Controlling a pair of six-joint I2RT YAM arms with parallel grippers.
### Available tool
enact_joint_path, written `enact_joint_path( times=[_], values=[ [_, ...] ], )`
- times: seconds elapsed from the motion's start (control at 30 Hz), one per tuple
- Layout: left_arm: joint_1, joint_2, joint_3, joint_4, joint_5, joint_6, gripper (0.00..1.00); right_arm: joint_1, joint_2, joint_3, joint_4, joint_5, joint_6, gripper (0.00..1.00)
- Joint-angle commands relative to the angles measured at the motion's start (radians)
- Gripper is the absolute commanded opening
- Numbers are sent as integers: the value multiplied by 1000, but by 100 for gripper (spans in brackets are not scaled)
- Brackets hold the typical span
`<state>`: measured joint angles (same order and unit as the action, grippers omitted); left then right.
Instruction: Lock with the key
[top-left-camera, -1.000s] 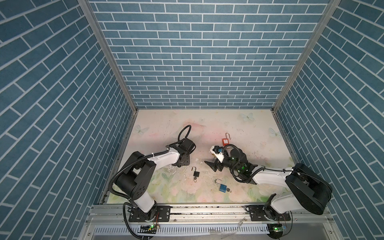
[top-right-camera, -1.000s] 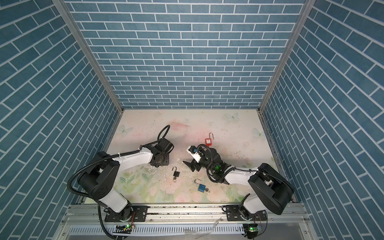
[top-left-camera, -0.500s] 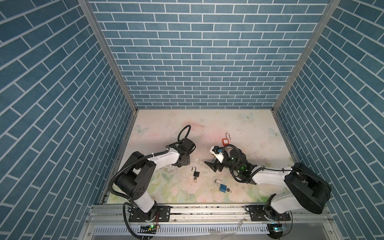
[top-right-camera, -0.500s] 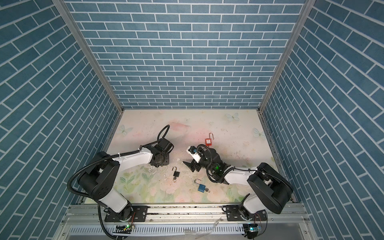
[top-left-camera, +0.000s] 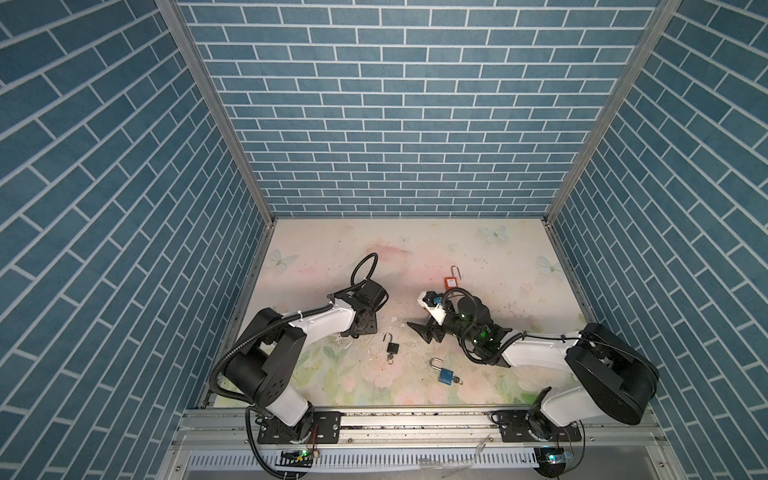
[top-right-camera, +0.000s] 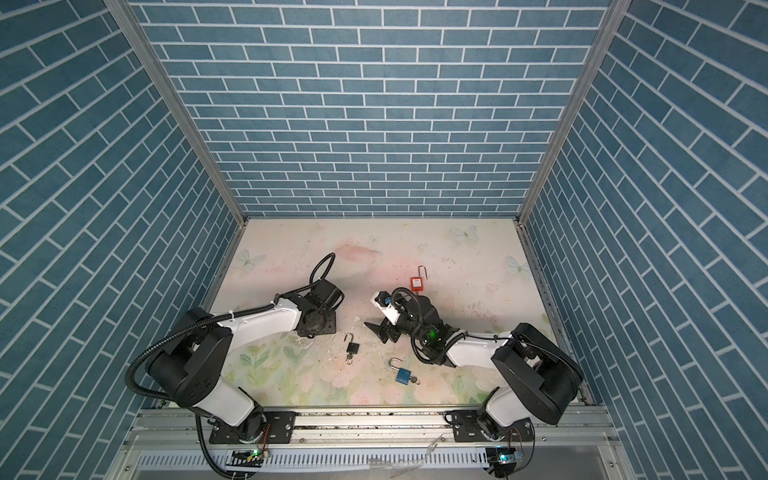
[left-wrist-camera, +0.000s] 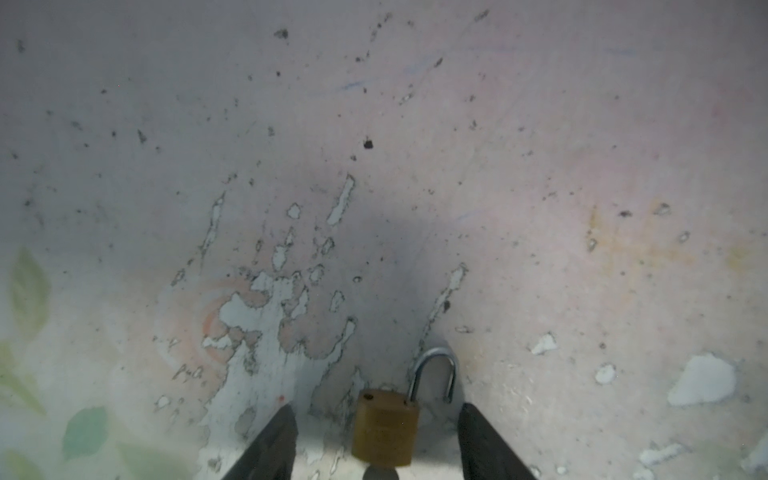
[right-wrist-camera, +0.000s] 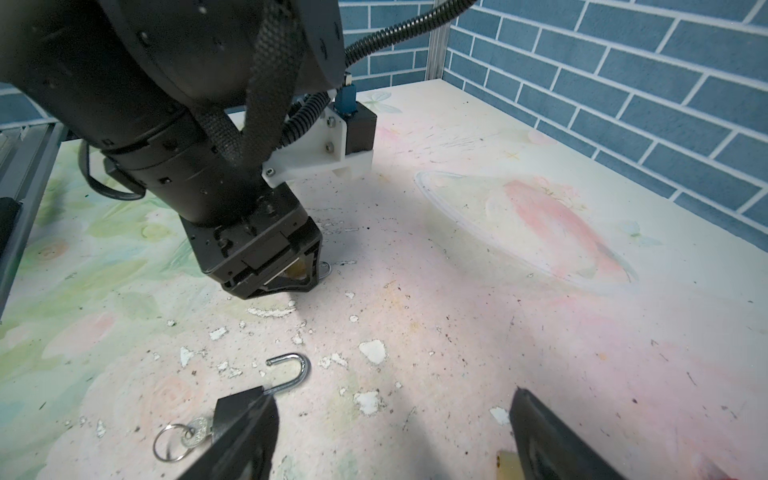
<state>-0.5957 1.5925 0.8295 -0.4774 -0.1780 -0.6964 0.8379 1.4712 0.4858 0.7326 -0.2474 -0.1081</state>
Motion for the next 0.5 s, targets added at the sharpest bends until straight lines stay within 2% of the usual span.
enact_joint_path(
  times=[0.0, 0.47],
  values=[
    [4, -3, -10, -40, -5, -7, 60, 6, 9, 27, 3, -3, 4, 87],
    [10, 18, -2, -33, -6, 9, 42, 6, 23, 40, -5, 0, -5, 87]
  ],
)
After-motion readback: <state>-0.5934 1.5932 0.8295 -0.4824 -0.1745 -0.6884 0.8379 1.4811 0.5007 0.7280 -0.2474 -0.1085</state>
